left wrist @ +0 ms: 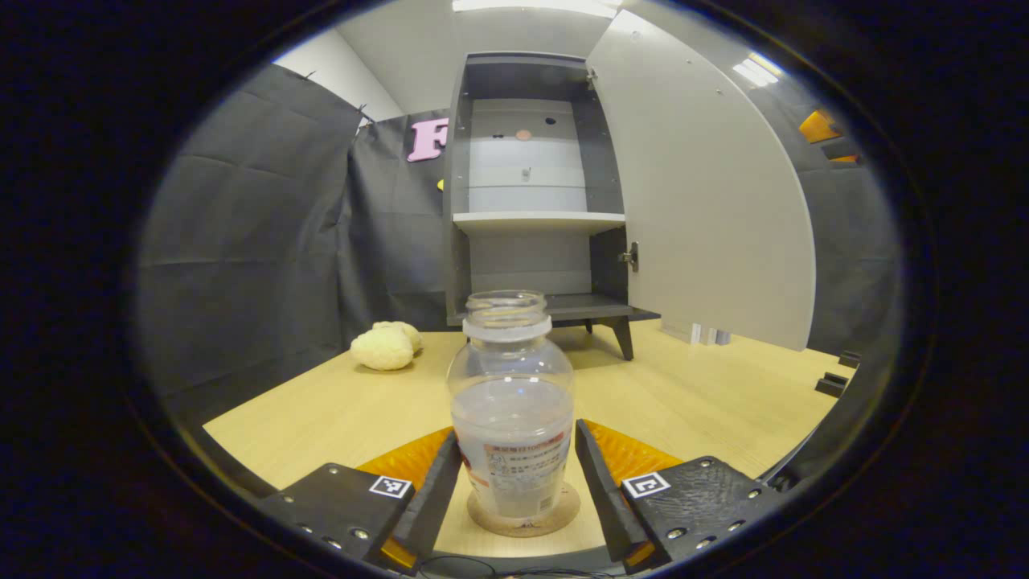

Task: Open the cabinet door with the right hand, grasp the bottle in the cabinet with the left hand and place it on the coaster, then close the cabinet door with the right hand.

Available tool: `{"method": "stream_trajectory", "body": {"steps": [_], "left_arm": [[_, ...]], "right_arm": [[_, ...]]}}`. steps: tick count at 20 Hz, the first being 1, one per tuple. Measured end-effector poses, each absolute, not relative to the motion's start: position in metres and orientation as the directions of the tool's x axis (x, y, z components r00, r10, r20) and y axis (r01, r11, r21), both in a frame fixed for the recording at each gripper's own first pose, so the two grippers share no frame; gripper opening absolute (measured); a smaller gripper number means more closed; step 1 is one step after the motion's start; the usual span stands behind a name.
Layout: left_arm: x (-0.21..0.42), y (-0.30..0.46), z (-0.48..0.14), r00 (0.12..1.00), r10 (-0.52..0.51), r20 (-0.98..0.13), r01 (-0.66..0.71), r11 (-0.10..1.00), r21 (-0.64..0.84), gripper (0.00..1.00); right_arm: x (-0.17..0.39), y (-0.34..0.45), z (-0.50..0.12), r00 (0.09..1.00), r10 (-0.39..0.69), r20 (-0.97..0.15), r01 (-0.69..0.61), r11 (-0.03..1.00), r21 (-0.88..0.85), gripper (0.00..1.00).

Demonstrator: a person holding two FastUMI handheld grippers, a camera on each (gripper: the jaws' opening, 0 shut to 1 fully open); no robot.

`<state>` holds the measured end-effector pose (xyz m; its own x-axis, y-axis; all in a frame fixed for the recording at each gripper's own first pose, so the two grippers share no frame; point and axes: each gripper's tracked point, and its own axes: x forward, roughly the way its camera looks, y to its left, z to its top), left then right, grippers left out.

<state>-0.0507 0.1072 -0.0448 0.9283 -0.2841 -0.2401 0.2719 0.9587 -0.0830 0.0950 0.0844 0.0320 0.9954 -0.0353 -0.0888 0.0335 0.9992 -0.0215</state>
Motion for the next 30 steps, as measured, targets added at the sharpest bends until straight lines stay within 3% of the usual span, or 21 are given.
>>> {"method": "stream_trajectory", "body": {"steps": [7, 10, 13, 15, 22, 23, 30], "left_arm": [[-0.036, 0.110, -0.026, 0.941, -0.278, -0.194, 0.268, 0.960, -0.076, 0.82], [-0.033, 0.115, -0.016, 0.951, -0.257, -0.173, 0.247, 0.966, -0.074, 0.77], [-0.032, 0.121, -0.011, 0.960, -0.221, -0.174, 0.211, 0.975, -0.073, 0.79], [-0.030, 0.121, -0.006, 0.961, -0.215, -0.174, 0.204, 0.976, -0.079, 0.82], [-0.025, 0.136, 0.015, 0.970, -0.190, -0.149, 0.179, 0.980, -0.086, 0.77], [-0.021, 0.141, 0.016, 0.973, -0.177, -0.147, 0.168, 0.983, -0.075, 0.82], [-0.008, 0.173, 0.024, 0.988, -0.102, -0.113, 0.097, 0.994, -0.048, 0.79]], "right_arm": [[0.105, 0.091, 0.050, 0.997, -0.002, -0.075, 0.005, 0.999, 0.047, 0.95], [0.111, 0.087, 0.069, 0.999, 0.005, -0.050, -0.001, 0.997, 0.080, 0.95], [0.122, 0.075, 0.090, 1.000, -0.023, -0.015, 0.025, 0.996, 0.090, 0.91], [0.127, 0.068, 0.100, 0.998, -0.056, -0.007, 0.057, 0.994, 0.095, 0.95], [0.151, 0.071, 0.122, 0.986, -0.167, -0.014, 0.167, 0.986, 0.021, 0.95], [0.154, 0.076, 0.126, 0.984, -0.180, -0.009, 0.180, 0.984, 0.004, 0.95], [0.162, 0.098, 0.125, 0.965, -0.261, -0.012, 0.261, 0.965, -0.013, 0.93]]}}
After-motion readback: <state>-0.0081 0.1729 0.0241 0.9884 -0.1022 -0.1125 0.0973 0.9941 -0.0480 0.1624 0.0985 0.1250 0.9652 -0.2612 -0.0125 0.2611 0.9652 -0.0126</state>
